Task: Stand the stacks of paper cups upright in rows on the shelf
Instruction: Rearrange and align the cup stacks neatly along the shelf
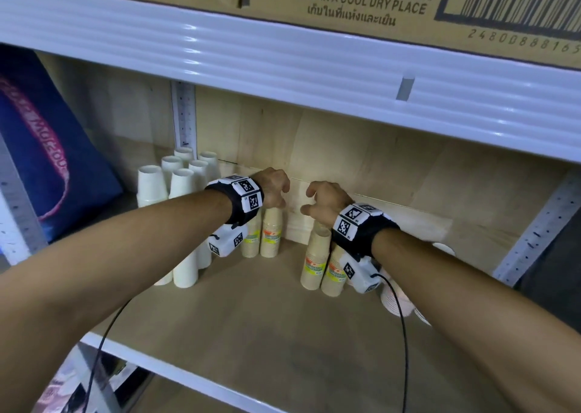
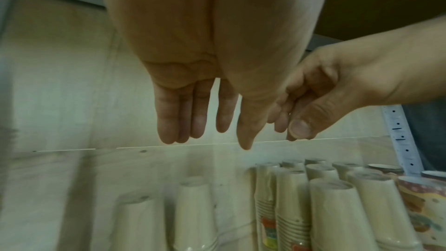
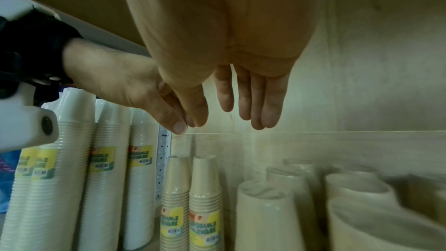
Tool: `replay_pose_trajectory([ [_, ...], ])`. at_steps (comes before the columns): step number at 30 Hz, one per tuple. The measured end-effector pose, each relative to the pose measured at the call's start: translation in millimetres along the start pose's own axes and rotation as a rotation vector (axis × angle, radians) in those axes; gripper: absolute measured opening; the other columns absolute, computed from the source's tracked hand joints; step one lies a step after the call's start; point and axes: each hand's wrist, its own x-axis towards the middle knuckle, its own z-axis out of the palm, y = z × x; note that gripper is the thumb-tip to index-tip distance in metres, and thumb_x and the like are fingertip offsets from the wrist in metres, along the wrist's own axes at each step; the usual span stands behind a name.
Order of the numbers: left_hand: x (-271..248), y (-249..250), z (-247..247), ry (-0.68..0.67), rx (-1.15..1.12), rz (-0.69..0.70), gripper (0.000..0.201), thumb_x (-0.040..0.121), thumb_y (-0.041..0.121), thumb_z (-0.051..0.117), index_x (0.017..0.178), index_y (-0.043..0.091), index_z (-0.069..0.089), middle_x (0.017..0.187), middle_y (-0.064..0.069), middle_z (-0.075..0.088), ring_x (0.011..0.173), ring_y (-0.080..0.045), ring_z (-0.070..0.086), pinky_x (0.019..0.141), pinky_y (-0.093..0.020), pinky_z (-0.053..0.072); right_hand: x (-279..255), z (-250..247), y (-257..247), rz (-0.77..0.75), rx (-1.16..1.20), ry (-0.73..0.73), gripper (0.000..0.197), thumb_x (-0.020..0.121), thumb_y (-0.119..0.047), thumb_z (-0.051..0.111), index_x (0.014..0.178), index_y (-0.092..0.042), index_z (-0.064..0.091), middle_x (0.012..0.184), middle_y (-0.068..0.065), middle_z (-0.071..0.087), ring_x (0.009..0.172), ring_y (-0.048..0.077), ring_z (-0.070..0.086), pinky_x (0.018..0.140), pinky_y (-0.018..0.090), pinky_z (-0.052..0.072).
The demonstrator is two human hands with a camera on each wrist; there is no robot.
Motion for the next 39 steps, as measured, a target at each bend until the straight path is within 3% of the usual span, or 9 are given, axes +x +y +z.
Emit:
replay_pose_trajectory([
  [7, -2, -27, 17, -0.021, -0.024, -0.099, 0.062, 0.088, 0.025, 0.069, 0.144, 0.015, 0.044, 0.145, -0.006, 0.044, 0.130, -0.026, 0.046, 0.102, -0.033, 0.041, 19, 27, -28, -0.067, 0.006, -0.083, 0.048, 0.082, -0.030, 0.070, 0.126, -0.015, 0.055, 0.126, 0.009, 0.057, 0.111, 0.027, 0.058, 0.084, 0.028, 0.046],
  [12, -3, -35, 30, -0.033, 0.013, -0.065, 0.044, 0.090, 0.021, 0.065, 0.131, 0.011, 0.053, 0.127, -0.009, 0.059, 0.118, -0.028, 0.056, 0.086, -0.032, 0.045, 35, 46, -46, -0.091, -0.009, -0.118, 0.054, 0.085, -0.028, 0.068, 0.135, -0.014, 0.051, 0.135, 0.010, 0.054, 0.121, 0.028, 0.055, 0.093, 0.030, 0.046],
  [16, -2, -40, 33, -0.025, -0.018, -0.046, 0.043, 0.093, 0.019, 0.059, 0.134, 0.008, 0.050, 0.131, -0.011, 0.057, 0.119, -0.029, 0.054, 0.092, -0.034, 0.046, 47, 58, -52, -0.093, -0.030, -0.125, 0.044, 0.087, -0.026, 0.066, 0.128, -0.015, 0.056, 0.128, 0.009, 0.058, 0.114, 0.028, 0.058, 0.082, 0.028, 0.046],
  [22, 0, -47, 36, -0.072, -0.079, -0.061, 0.035, 0.094, 0.015, 0.058, 0.127, 0.006, 0.053, 0.128, -0.014, 0.058, 0.115, -0.030, 0.057, 0.091, -0.036, 0.050, 64, 76, -52, -0.071, -0.093, -0.175, 0.029, 0.086, -0.022, 0.062, 0.114, -0.013, 0.061, 0.112, 0.009, 0.063, 0.099, 0.029, 0.062, 0.069, 0.029, 0.042],
  [25, 3, -51, 42, -0.108, -0.127, -0.071, 0.039, 0.093, 0.013, 0.057, 0.131, 0.006, 0.053, 0.129, -0.014, 0.058, 0.117, -0.031, 0.057, 0.093, -0.039, 0.050, 75, 88, -48, -0.031, -0.111, -0.202, 0.033, 0.079, -0.025, 0.062, 0.111, -0.017, 0.059, 0.108, 0.007, 0.064, 0.093, 0.029, 0.064, 0.069, 0.032, 0.048],
  [29, 6, -54, 50, -0.098, -0.129, -0.069, 0.035, 0.092, 0.014, 0.057, 0.126, 0.009, 0.056, 0.124, -0.012, 0.060, 0.114, -0.030, 0.059, 0.088, -0.037, 0.050, 95, 109, -32, -0.014, -0.146, -0.246, 0.042, 0.068, -0.031, 0.058, 0.109, -0.020, 0.055, 0.107, 0.007, 0.063, 0.092, 0.031, 0.065, 0.076, 0.040, 0.057],
  [33, 8, -55, 51, -0.094, -0.110, -0.085, 0.033, 0.091, 0.008, 0.055, 0.123, 0.006, 0.057, 0.124, -0.013, 0.060, 0.113, -0.030, 0.058, 0.090, -0.037, 0.050, 76, 91, -41, -0.021, -0.118, -0.226, 0.034, 0.081, -0.022, 0.054, 0.113, -0.013, 0.055, 0.107, 0.011, 0.060, 0.095, 0.033, 0.062, 0.076, 0.036, 0.052],
  [39, 5, -53, 48, -0.091, -0.090, -0.088, 0.035, 0.093, 0.008, 0.054, 0.127, 0.003, 0.055, 0.127, -0.014, 0.057, 0.115, -0.029, 0.056, 0.087, -0.033, 0.045, 66, 86, -41, -0.025, -0.080, -0.210, 0.029, 0.083, -0.020, 0.052, 0.111, -0.013, 0.054, 0.108, 0.012, 0.057, 0.096, 0.033, 0.059, 0.075, 0.034, 0.047],
])
